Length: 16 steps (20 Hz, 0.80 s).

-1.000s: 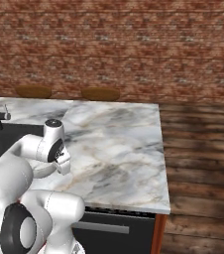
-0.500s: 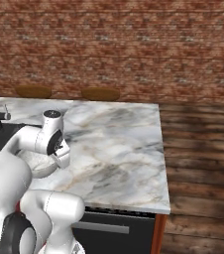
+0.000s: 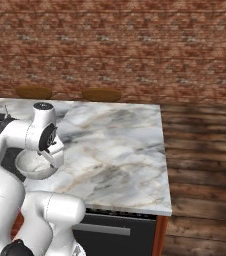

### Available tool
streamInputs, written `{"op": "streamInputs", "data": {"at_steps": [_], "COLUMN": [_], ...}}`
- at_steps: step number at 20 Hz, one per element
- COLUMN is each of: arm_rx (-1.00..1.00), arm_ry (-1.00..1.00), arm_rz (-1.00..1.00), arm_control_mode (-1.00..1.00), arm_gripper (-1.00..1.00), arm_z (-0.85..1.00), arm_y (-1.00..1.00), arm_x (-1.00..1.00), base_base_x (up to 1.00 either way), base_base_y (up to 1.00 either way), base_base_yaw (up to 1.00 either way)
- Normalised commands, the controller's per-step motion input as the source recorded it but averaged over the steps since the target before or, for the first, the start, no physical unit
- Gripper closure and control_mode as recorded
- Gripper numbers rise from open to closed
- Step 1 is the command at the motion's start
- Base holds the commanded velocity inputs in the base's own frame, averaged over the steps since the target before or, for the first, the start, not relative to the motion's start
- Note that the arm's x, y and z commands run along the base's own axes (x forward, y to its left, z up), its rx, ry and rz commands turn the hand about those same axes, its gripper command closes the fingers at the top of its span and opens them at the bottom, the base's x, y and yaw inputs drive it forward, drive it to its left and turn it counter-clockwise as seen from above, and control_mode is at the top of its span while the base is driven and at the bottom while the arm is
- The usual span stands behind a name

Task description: Pick the cup and bowl from the counter and place them on the counter next to the sink.

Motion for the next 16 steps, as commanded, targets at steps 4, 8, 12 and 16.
{"op": "streamInputs", "data": {"at_steps": [4,8,12,16], "arm_rx": [-0.02,-0.04,-0.04,-0.02], "arm_ry": [-0.03,-0.09,-0.11,-0.06], "arm_rz": [0.16,0.19,0.20,0.21], "arm_control_mode": [-1.00,-1.00,-1.00,-1.00], "arm_gripper": [-1.00,-1.00,-1.00,-1.00], "arm_z": [0.17,0.18,0.26,0.47], "arm_y": [-0.07,-0.16,-0.20,-0.18], "arm_x": [-0.83,-0.77,-0.57,-0.21], "base_base_x": [0.00,0.00,0.00,0.00], "base_base_y": [0.00,0.00,0.00,0.00], "base_base_yaw": [0.00,0.00,0.00,0.00]}}
